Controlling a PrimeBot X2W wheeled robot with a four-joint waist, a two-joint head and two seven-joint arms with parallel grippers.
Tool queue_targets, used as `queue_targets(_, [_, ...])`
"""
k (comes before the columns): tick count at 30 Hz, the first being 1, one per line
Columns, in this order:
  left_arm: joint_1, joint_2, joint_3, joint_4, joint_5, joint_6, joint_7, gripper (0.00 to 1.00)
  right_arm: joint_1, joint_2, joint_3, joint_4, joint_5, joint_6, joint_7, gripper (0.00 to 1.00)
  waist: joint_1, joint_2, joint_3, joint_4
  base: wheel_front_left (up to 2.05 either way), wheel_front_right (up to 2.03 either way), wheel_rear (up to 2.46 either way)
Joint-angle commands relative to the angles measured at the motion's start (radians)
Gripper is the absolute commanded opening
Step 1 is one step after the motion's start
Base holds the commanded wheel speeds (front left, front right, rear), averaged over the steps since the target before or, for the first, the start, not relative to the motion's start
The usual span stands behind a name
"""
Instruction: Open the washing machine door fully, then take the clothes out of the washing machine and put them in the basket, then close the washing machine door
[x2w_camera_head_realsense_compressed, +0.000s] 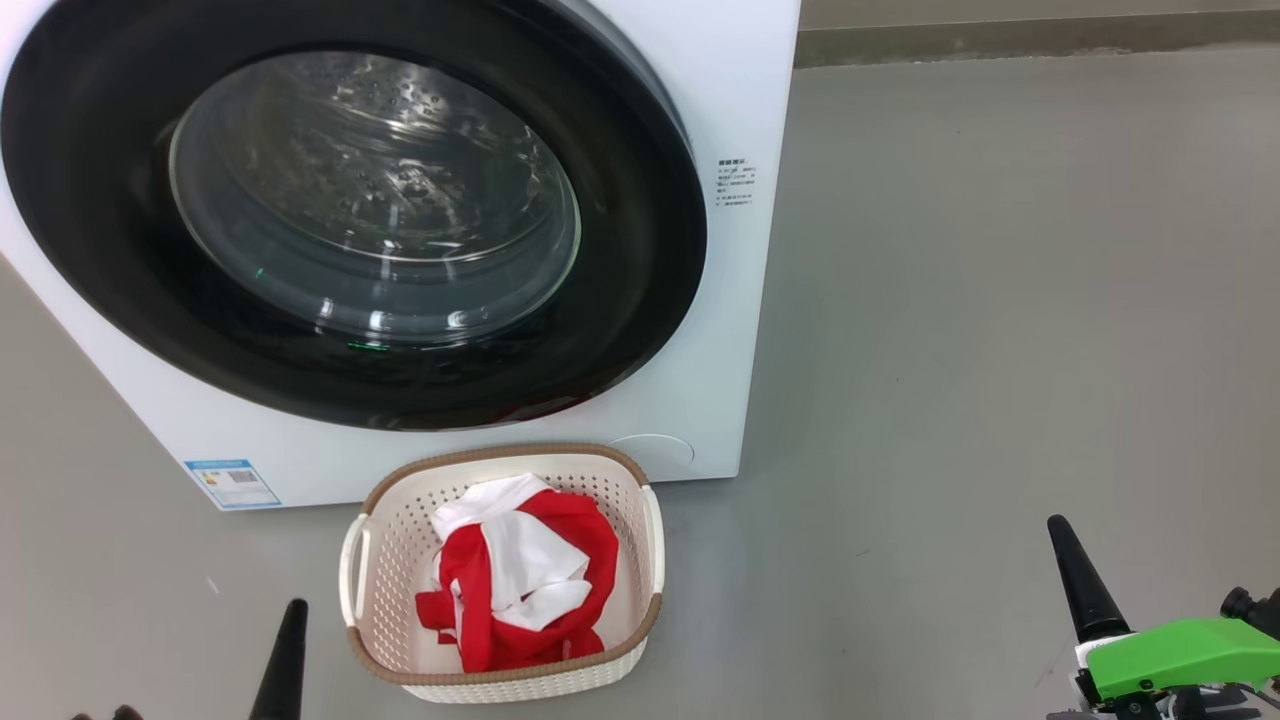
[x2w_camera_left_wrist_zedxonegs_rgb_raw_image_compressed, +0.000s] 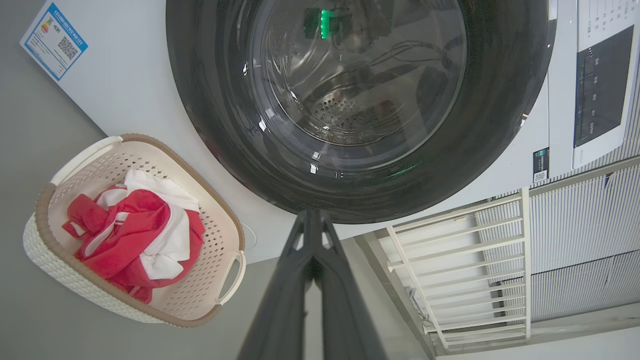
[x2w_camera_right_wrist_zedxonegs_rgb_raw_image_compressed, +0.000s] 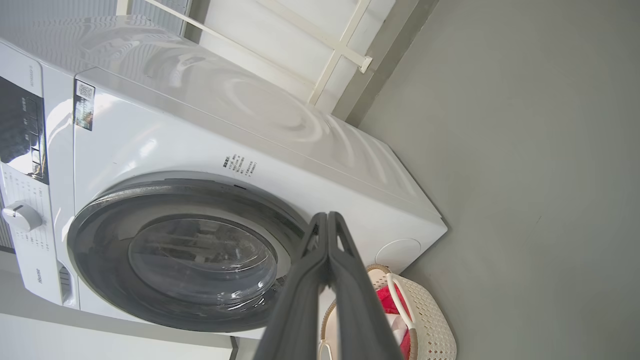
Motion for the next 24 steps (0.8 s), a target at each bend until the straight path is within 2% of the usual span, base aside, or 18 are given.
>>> queue_targets(1, [-0.052, 0.007, 0.02, -0.019, -0.024, -0.005, 0.008, 0.0, -0.054, -0.009, 0.008, -0.032, 0.021, -0.001, 0.008, 0.0, 0.0, 0.0, 0.0, 0.001, 0.0, 0.0, 0.0])
queue_targets(24, [-0.097, 0.004, 0.023, -0.01, -0.273, -0.006, 0.077, 0.0, -0.083, 0.0, -0.014, -0.05, 0.245, -0.001, 0.079, 0.0, 0.0, 0.0, -0.005, 0.021, 0.0, 0.0, 0.0])
